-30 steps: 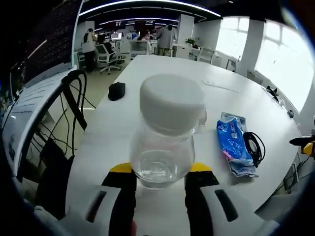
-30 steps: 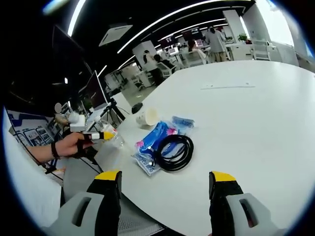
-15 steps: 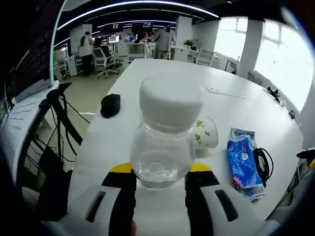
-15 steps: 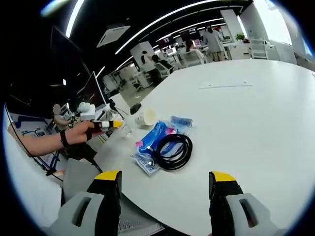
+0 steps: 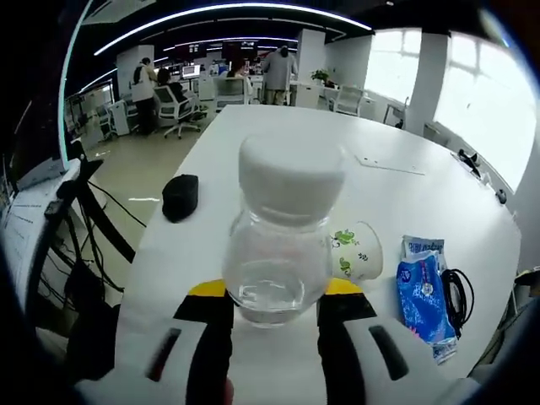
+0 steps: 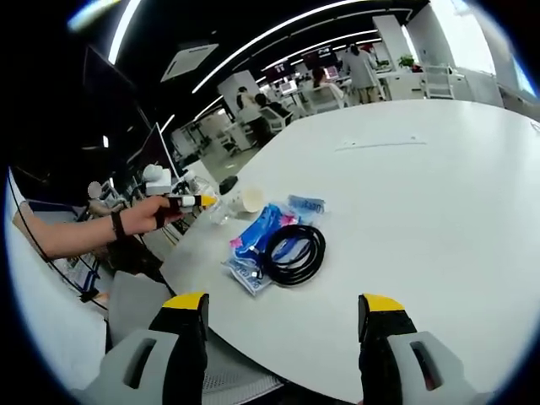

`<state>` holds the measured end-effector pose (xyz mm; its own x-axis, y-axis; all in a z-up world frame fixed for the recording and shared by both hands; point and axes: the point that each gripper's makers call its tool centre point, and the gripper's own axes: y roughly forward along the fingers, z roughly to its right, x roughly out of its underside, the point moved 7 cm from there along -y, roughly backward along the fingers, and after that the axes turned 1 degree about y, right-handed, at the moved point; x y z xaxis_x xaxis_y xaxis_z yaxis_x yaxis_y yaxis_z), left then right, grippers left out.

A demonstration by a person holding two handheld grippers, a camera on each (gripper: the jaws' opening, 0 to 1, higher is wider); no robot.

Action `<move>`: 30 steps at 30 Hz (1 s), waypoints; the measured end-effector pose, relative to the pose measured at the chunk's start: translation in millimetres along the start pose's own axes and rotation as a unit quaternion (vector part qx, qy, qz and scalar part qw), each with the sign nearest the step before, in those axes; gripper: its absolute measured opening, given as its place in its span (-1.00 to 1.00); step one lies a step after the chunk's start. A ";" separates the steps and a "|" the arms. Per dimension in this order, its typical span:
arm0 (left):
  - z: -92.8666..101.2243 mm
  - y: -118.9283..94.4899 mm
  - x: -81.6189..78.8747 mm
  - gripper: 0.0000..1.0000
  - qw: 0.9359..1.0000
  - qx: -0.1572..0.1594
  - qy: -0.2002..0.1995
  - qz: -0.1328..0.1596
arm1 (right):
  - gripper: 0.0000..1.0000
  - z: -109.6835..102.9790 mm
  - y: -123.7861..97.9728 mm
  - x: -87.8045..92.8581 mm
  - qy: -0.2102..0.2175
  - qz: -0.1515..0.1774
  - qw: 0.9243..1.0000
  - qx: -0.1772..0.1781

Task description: Arrange the tabletop items into an orderly group along one side of the table until the central work area is clear of visible clutter.

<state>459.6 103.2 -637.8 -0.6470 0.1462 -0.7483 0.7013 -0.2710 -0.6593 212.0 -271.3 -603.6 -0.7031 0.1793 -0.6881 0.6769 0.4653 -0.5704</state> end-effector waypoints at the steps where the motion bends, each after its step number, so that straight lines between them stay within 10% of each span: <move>1: 0.1 -0.2 -0.3 -0.25 1.000 0.000 -0.001 -0.001 | 0.48 -0.3 0.0 0.4 0.001 0.000 1.000 0.000; 19: -7.5 -11.5 -7.7 -0.10 1.000 0.014 -0.017 0.002 | 0.47 -4.7 6.3 -2.5 -0.002 0.003 1.000 -0.010; 30: -12.6 -40.5 18.9 -0.11 1.000 0.018 -0.026 0.002 | 0.47 -5.8 12.2 -0.5 -0.001 0.005 1.000 -0.020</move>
<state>422.7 128.9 -626.1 -0.6601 0.0961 -0.7450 0.6930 -0.3050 -0.6533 219.3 -260.7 -607.6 -0.6958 0.1824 -0.6946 0.6745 0.4980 -0.5449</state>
